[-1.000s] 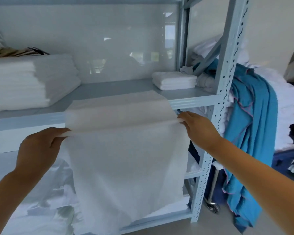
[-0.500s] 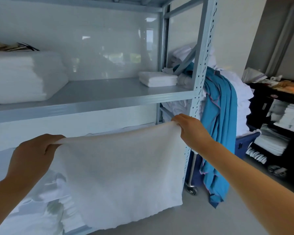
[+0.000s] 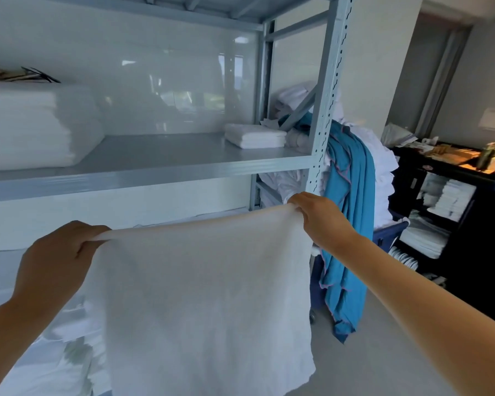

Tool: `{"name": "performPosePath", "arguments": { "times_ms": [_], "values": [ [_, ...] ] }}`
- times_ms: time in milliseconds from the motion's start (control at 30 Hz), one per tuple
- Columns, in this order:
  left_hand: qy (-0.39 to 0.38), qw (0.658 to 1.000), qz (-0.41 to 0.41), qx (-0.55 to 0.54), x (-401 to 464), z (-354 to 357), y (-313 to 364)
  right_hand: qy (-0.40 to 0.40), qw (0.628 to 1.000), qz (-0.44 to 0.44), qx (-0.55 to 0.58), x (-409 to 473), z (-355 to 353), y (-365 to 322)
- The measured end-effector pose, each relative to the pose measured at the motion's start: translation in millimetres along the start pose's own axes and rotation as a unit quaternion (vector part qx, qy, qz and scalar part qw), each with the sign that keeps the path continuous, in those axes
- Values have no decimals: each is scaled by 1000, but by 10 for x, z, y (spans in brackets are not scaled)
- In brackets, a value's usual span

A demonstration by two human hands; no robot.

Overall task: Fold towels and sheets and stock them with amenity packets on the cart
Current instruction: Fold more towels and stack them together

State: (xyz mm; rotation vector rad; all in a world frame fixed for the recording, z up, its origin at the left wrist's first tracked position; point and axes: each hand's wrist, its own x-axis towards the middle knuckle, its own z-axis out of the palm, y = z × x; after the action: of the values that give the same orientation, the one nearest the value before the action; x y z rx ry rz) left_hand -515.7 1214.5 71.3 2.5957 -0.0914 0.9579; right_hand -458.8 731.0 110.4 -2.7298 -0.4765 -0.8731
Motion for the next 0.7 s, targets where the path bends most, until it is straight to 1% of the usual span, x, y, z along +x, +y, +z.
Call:
{"name": "performPosePath", "arguments": {
  "times_ms": [100,233,400,567,700],
  "values": [
    [-30,1000,4,5,157,149,-64,-5,1000,0,-2,122,74,82],
    [-31,999,14,4,462,368,-109,-5,1000,-2,0,423,260,251],
    [38,999,14,27,885,672,-80,3,1000,-15,17,1005,617,530],
    [53,998,-8,27,1341,971,-68,-8,999,-26,40,1668,986,796],
    [77,996,-23,32,1620,1130,-29,6,996,-56,74,2132,1218,982]
  ]
}}
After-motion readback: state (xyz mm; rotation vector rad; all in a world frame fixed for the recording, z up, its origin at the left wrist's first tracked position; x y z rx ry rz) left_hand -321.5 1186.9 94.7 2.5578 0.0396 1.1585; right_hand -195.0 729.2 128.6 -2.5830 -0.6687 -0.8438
